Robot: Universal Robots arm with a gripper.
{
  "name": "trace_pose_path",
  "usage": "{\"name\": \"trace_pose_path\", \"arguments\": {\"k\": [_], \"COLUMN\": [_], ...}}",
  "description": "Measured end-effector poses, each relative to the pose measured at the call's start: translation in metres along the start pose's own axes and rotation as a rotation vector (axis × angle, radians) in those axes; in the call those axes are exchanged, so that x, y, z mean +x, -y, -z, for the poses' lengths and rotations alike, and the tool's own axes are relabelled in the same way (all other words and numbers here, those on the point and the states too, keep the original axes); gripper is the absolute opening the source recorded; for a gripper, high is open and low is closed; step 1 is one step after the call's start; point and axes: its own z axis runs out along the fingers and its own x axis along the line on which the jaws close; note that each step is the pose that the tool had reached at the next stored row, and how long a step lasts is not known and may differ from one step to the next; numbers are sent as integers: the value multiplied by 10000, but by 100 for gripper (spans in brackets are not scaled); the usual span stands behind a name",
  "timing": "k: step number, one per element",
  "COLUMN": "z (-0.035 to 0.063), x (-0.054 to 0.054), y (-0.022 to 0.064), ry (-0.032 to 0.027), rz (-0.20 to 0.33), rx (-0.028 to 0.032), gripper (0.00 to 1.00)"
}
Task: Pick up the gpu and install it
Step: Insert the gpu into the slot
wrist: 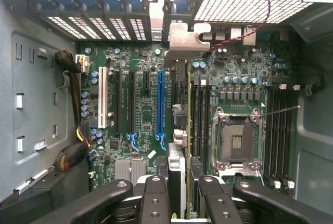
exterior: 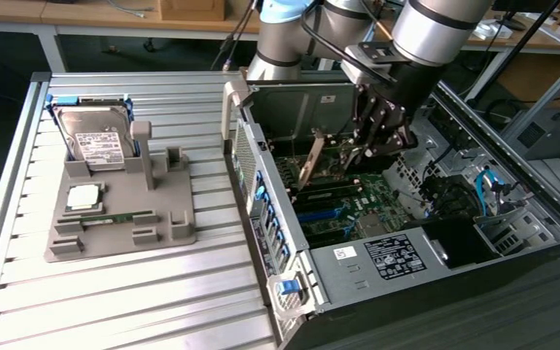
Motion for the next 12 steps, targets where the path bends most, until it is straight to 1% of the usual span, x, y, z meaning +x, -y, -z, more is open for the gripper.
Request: {"name": "trace_pose_path", "arguments": {"k": [12], "z": [-41], "x": [21], "y": [-27], "ry": [-1], "rz": [0], "rx": [0], "gripper": [27]}}
